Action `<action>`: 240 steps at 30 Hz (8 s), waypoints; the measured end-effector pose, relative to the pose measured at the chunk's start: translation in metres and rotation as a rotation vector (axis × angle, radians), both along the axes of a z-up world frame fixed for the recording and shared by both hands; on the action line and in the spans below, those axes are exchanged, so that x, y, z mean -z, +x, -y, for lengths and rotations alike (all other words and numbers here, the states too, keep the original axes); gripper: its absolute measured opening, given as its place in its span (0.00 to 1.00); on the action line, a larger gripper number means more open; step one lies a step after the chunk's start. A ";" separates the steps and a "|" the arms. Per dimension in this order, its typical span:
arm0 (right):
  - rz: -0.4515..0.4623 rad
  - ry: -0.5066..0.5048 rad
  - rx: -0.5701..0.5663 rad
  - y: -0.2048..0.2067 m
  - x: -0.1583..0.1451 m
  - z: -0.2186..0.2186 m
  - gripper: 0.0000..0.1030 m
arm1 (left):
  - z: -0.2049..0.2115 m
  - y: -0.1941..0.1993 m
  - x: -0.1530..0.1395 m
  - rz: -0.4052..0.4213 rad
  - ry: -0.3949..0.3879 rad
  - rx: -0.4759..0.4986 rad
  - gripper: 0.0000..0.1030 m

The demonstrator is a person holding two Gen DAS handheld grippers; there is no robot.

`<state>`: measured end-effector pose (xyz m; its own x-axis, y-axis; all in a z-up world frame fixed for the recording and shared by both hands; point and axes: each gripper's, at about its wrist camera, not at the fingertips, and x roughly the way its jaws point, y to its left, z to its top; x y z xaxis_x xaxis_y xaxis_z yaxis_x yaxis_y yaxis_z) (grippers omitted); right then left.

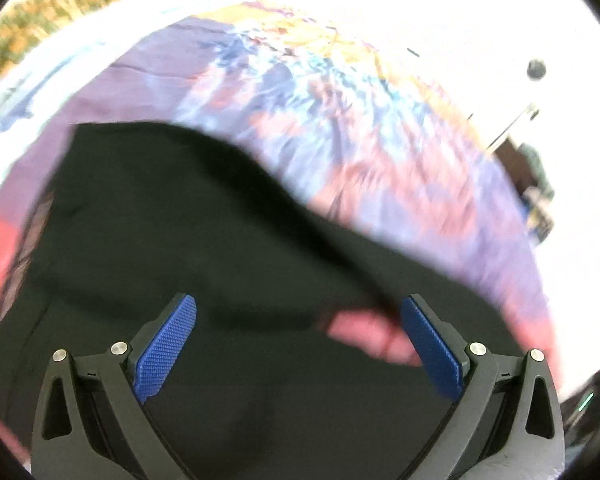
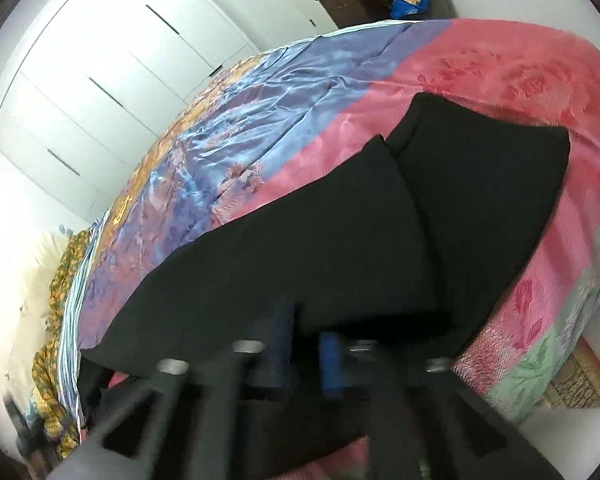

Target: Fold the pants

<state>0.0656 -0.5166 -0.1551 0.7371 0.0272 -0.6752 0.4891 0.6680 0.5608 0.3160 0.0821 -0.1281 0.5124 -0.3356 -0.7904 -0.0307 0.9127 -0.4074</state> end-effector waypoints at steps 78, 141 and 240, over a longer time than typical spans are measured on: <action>-0.240 -0.087 0.046 -0.024 -0.023 0.110 0.04 | -0.019 -0.228 0.060 -0.030 -0.184 -0.152 0.07; -0.187 -0.283 -0.401 0.041 -0.004 -0.055 0.90 | 0.006 -0.198 0.070 0.117 0.429 -0.026 0.97; 0.156 -0.483 -0.746 -0.011 -0.039 -0.283 0.95 | 0.079 -0.178 0.016 0.101 0.002 0.307 0.57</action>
<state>0.0541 -0.2337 -0.1162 0.7257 0.2748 -0.6307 -0.2242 0.9612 0.1609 0.1376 0.0034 -0.1437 0.4633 -0.4854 -0.7414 0.2871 0.8737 -0.3926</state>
